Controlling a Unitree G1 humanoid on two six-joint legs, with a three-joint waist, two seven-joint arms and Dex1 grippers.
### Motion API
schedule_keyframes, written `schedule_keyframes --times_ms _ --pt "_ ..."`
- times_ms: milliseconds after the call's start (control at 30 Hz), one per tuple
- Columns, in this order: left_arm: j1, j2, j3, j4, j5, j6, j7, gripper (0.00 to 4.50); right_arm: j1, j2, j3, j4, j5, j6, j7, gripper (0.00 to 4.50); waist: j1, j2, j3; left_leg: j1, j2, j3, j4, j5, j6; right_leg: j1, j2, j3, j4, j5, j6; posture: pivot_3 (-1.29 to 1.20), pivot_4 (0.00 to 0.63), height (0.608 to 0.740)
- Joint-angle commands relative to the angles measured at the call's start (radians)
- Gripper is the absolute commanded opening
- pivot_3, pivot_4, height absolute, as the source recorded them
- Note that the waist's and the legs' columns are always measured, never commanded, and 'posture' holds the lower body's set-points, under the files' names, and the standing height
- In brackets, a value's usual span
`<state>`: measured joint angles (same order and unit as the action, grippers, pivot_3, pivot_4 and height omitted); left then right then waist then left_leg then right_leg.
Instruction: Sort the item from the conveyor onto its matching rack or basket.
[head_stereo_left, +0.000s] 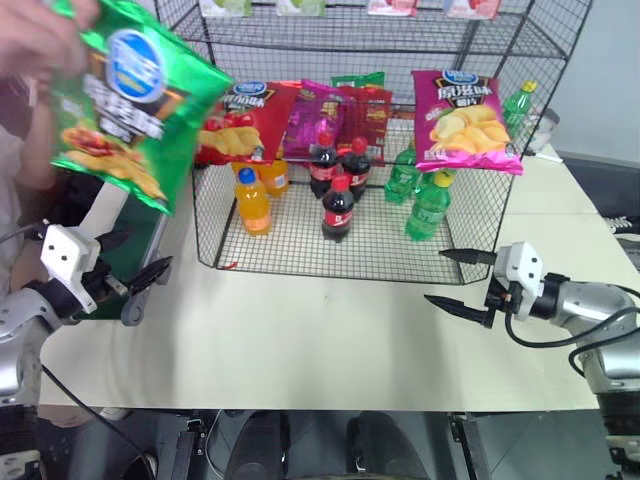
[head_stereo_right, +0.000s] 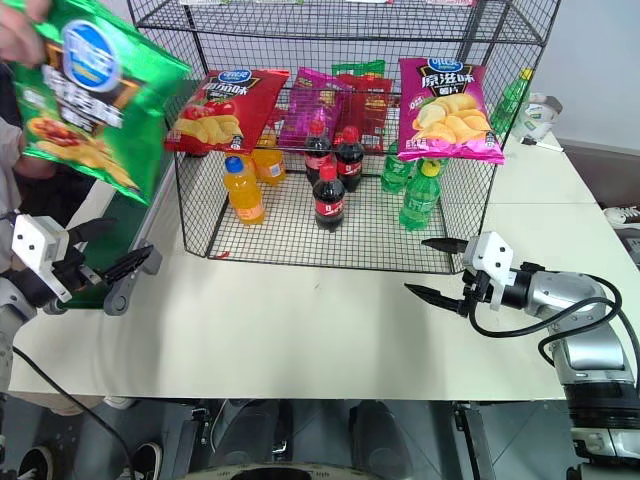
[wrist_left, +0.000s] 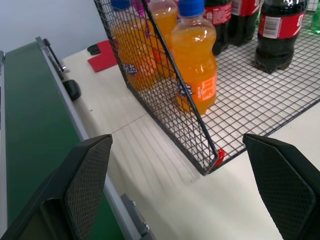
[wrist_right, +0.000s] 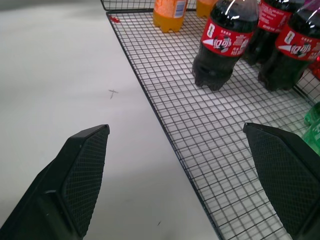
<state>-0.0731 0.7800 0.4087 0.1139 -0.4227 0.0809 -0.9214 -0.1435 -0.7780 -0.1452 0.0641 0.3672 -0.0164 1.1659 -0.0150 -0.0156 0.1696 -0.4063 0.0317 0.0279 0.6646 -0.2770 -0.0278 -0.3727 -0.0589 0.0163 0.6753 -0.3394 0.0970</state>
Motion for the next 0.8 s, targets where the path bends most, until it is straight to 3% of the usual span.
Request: schedule_keyframes --times_ms 33,800 --pt "0.000 0.003 0.011 -0.027 0.003 -0.011 0.011 4.50 -0.011 -0.011 -0.023 -0.021 0.004 -0.018 -0.006 4.47 -0.001 0.000 0.000 0.000 0.000 0.000 0.000 0.000 0.000 0.000 0.000 0.000 0.000 0.000 0.000 0.00 0.150 0.739" --pt "-0.010 0.008 0.004 -0.027 -0.031 0.018 -0.048 4.50 -0.037 -0.008 0.001 -0.050 0.006 -0.006 -0.017 4.47 -0.001 0.000 0.000 0.000 0.000 0.000 0.000 0.000 0.000 0.000 0.000 0.000 0.001 0.000 0.000 0.00 0.150 0.739"
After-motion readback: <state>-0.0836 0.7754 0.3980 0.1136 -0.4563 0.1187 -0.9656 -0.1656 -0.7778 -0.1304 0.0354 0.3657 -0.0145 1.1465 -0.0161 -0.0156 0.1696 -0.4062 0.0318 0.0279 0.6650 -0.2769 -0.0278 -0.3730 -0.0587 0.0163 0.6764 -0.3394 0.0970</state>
